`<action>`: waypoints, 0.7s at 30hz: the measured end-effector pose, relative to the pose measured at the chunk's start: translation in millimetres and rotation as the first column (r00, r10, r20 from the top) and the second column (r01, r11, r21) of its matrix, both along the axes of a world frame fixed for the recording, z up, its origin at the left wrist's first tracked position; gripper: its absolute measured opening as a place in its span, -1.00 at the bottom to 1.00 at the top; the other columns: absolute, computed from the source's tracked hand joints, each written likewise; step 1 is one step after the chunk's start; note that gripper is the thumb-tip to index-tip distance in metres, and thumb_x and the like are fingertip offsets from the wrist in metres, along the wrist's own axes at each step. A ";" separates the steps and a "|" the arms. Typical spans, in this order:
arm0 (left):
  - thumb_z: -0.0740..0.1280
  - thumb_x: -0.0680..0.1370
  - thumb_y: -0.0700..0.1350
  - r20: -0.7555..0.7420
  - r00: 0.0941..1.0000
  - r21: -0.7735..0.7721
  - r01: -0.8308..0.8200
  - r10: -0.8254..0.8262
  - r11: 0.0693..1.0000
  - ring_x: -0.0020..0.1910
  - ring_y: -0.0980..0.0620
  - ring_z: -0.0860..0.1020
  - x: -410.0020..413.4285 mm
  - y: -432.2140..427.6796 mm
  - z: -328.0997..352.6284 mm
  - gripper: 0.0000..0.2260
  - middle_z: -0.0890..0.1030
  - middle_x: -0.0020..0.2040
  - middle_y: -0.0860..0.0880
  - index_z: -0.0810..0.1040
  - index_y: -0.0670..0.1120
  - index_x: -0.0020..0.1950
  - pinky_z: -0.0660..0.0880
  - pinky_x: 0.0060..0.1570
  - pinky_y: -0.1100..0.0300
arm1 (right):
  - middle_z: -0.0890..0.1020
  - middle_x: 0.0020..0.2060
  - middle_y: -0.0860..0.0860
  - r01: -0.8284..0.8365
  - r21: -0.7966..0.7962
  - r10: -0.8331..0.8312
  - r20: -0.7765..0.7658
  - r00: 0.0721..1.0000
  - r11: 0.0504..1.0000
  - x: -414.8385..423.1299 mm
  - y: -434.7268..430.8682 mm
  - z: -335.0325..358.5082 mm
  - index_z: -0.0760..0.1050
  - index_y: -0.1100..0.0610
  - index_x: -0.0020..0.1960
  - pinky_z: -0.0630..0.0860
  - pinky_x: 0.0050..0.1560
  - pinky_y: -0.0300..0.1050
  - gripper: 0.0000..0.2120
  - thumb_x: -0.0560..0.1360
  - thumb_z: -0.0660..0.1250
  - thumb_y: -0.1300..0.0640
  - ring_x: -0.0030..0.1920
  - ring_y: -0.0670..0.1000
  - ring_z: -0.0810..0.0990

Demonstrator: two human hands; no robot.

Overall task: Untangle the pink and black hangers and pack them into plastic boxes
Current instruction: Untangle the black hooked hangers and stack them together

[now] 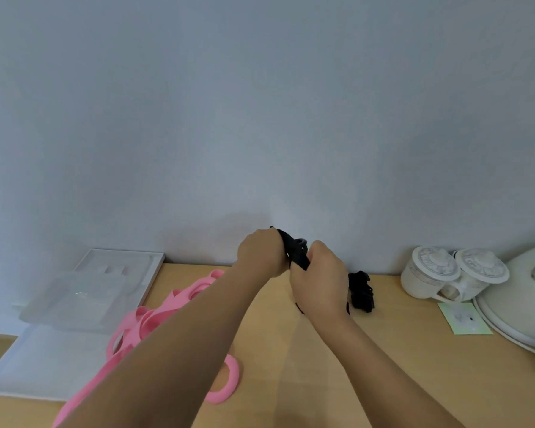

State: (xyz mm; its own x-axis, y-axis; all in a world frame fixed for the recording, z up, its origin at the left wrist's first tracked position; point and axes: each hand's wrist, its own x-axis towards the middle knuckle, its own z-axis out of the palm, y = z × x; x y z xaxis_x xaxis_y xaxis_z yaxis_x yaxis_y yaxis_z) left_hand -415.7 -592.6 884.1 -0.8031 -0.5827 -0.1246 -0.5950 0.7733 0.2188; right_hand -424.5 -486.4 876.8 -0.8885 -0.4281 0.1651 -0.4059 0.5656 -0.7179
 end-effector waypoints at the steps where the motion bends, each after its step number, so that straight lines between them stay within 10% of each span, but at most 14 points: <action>1: 0.23 0.53 -0.19 -0.017 1.000 0.014 -0.007 0.007 1.000 0.05 -0.13 0.56 -2.2 0.2 0.2 -0.77 0.58 0.07 -0.15 0.45 -0.21 0.16 0.38 -0.16 0.18 | 0.31 -0.45 -0.06 0.041 -0.079 -0.036 0.058 0.998 0.996 1.0 1.9 -3.8 0.12 0.06 -0.36 0.16 -0.44 -0.15 -0.65 0.49 0.23 0.21 -0.46 -0.06 0.25; 6: 0.20 0.51 -0.29 -0.191 0.980 0.136 -0.031 0.057 0.990 0.00 -0.15 0.55 -6.8 8.8 10.1 -0.85 0.58 -0.02 -0.17 0.45 -0.25 0.05 0.34 -0.19 0.18 | 0.46 -0.35 0.14 0.245 -0.379 -0.049 0.458 0.888 0.892 -2.7 5.7 -1.3 0.24 0.14 -0.29 0.47 -0.31 0.03 -0.80 0.45 0.22 0.24 -0.35 0.11 0.48; 10: 0.23 0.46 -0.28 -0.296 0.952 0.230 -0.002 0.072 0.973 -0.43 0.01 0.36 -5.2 10.3 22.6 -0.76 0.39 -0.44 -0.04 0.28 -0.16 -0.38 0.22 -0.47 0.23 | 0.51 -0.17 0.03 0.352 -0.500 0.108 0.681 0.724 0.791 -4.7 11.3 11.7 0.39 0.15 0.01 0.54 -0.31 -0.17 -0.91 0.52 0.24 0.20 -0.26 -0.03 0.52; 16: 0.30 0.37 -0.32 -0.345 0.922 0.549 0.047 0.175 0.834 -0.52 0.02 0.23 0.8 15.6 21.1 -0.81 0.33 -0.55 -0.02 0.35 -0.17 -0.40 0.18 -0.45 0.22 | 0.60 -0.30 -0.18 0.191 -0.644 0.209 0.491 0.846 0.741 -6.6 19.9 11.7 0.57 0.09 0.04 0.55 0.00 -0.14 -0.84 0.55 0.23 0.22 -0.18 -0.13 0.55; 21: 0.33 0.39 -0.34 -0.203 0.934 0.821 -0.001 0.293 0.571 -0.60 0.08 0.25 10.8 19.3 24.8 -0.78 0.34 -0.53 -0.02 0.38 -0.14 -0.38 0.19 -0.56 0.33 | 0.49 -0.46 -0.19 -0.042 -0.564 0.211 0.238 0.948 0.824 -10.2 30.7 15.6 0.59 0.17 -0.04 0.30 -0.38 -0.43 -0.71 0.52 0.13 0.40 -0.43 -0.20 0.37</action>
State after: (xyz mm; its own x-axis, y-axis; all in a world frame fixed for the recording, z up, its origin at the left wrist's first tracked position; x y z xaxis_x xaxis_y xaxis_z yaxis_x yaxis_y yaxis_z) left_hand -404.9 -573.3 908.9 -0.7943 -0.4723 -0.3822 -0.4788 0.0993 0.8723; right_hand -434.7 -455.6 892.4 -0.8764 -0.4540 0.1609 -0.1824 0.0037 -0.9832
